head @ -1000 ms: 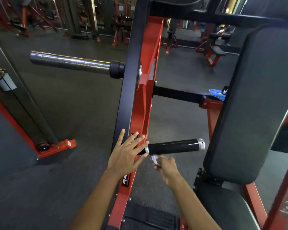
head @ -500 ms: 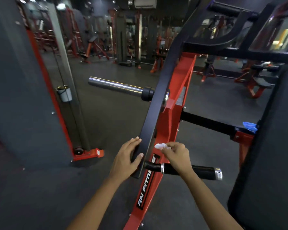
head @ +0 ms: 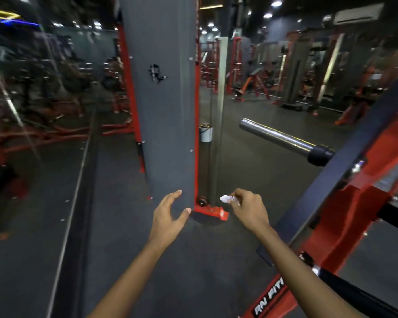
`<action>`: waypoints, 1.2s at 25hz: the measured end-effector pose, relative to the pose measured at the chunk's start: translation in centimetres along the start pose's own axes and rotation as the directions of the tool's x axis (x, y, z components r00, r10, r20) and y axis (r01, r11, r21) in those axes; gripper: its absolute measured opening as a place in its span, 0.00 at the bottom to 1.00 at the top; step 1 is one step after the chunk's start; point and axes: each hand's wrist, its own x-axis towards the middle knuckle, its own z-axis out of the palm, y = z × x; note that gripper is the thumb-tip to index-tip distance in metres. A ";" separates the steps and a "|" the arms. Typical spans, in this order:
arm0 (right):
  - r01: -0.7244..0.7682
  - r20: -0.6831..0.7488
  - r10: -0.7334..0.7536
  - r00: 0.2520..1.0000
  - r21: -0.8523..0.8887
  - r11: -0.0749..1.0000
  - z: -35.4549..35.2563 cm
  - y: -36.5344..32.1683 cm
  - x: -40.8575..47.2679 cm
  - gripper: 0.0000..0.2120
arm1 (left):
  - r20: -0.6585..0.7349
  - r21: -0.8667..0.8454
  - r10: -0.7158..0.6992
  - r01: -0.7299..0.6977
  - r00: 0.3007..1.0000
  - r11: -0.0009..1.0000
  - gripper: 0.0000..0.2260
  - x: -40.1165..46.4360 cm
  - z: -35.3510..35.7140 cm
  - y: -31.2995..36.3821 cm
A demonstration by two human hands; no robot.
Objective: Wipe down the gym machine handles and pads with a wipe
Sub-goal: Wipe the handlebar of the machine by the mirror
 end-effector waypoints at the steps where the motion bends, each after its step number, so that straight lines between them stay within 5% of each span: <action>1: 0.012 0.025 -0.012 1.000 0.025 1.000 1.0 -1.1 0.4 0.07 | -0.036 0.027 -0.030 0.030 0.999 0.999 0.22 0.1 -1.6 -0.9; 12: 0.159 0.077 -0.193 0.978 0.317 0.935 12.9 -12.6 7.3 0.07 | -0.216 0.018 -0.164 0.172 0.963 0.985 0.20 7.6 -13.7 -12.0; 21: 0.031 0.147 -0.108 0.983 0.445 0.895 25.3 -20.7 15.0 0.09 | -0.217 0.098 -0.171 0.196 0.961 0.976 0.20 17.3 -23.1 -19.2; 30: 0.065 0.192 -0.180 0.965 0.489 0.870 35.3 -26.7 27.8 0.11 | -0.274 0.106 -0.194 0.230 0.942 0.967 0.20 28.5 -26.2 -27.2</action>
